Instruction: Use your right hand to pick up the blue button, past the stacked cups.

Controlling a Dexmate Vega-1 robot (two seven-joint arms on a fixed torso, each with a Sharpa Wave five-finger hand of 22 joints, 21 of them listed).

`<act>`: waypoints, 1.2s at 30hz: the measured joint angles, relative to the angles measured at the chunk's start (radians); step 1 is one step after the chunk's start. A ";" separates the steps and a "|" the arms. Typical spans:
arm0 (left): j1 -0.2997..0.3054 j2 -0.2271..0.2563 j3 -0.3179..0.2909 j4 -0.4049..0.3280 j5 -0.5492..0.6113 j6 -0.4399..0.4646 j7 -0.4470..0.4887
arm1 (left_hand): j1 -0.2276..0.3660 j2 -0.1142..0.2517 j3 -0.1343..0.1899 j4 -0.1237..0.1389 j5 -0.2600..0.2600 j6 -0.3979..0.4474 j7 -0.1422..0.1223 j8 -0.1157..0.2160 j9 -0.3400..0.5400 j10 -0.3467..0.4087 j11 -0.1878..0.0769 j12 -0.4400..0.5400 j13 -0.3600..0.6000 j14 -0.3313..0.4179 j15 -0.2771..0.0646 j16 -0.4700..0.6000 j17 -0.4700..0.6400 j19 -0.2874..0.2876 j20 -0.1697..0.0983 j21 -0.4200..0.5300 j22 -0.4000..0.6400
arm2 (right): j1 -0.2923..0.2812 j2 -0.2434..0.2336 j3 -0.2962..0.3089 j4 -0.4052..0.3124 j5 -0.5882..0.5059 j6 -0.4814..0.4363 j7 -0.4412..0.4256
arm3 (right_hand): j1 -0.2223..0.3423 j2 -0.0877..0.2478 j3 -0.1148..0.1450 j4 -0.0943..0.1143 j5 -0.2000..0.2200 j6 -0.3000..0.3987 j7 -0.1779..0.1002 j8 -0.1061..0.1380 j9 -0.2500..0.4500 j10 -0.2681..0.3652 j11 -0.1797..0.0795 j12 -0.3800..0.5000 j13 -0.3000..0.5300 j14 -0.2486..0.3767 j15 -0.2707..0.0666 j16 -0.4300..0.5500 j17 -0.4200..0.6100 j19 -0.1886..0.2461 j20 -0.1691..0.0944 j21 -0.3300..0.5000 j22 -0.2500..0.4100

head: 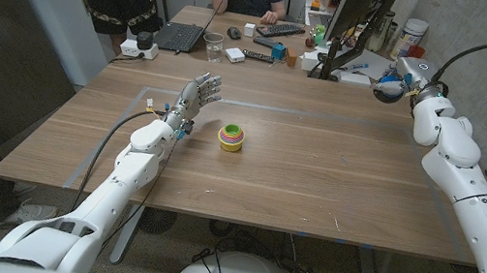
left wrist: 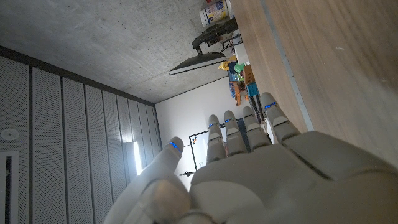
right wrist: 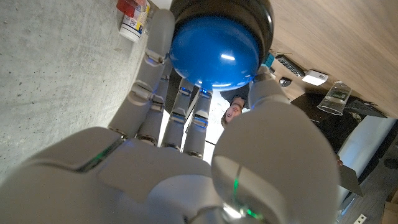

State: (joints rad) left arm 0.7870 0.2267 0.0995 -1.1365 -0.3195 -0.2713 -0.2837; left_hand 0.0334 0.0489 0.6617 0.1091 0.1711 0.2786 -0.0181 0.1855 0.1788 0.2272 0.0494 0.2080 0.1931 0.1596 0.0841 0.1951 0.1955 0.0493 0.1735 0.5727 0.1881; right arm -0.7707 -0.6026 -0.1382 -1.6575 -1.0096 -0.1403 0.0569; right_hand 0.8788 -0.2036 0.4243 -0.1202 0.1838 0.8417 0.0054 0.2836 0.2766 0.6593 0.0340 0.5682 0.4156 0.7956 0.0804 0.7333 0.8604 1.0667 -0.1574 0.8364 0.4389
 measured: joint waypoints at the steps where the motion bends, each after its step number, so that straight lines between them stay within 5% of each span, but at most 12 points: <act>1: 0.000 0.000 0.000 0.000 0.000 0.000 0.000 | 0.000 0.000 0.000 0.000 0.000 0.000 0.000 0.000 0.000 0.000 0.000 0.000 0.000 0.000 0.000 0.000 0.000 0.000 0.000 0.000 0.000 | 0.000 0.001 0.002 -0.001 0.000 0.003 -0.006 | 0.000 0.000 0.000 0.000 0.000 0.000 0.000 0.000 0.000 0.000 0.000 0.000 0.000 0.002 0.002 -0.003 0.001 0.000 0.000 0.000 0.000; 36: 0.009 -0.002 -0.001 -0.010 -0.001 0.001 0.007 | 0.000 0.000 -0.004 0.004 0.000 0.000 0.000 0.000 0.000 0.000 0.000 0.000 0.000 0.000 0.000 0.000 0.000 0.000 0.000 -0.008 0.000 | -0.018 0.021 0.049 -0.023 0.013 0.068 -0.088 | 0.004 -0.004 0.012 0.007 -0.005 0.006 0.006 0.000 0.014 0.005 -0.005 0.000 0.006 0.009 0.009 -0.018 0.026 -0.004 0.004 0.041 0.004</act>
State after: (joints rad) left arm 0.7957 0.2250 0.0982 -1.1468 -0.3208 -0.2699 -0.2767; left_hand 0.0335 0.0489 0.6577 0.1132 0.1711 0.2786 -0.0181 0.1855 0.1787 0.2273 0.0493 0.2080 0.1931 0.1596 0.0841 0.1951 0.1956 0.0493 0.1735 0.5650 0.1880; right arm -0.7885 -0.5817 -0.0889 -1.6801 -0.9964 -0.0726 -0.0307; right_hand 0.8826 -0.2074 0.4365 -0.1132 0.1791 0.8474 0.0114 0.2836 0.2905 0.6645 0.0287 0.5680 0.4220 0.8043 0.0891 0.7150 0.8866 1.0631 -0.1538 0.8771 0.4433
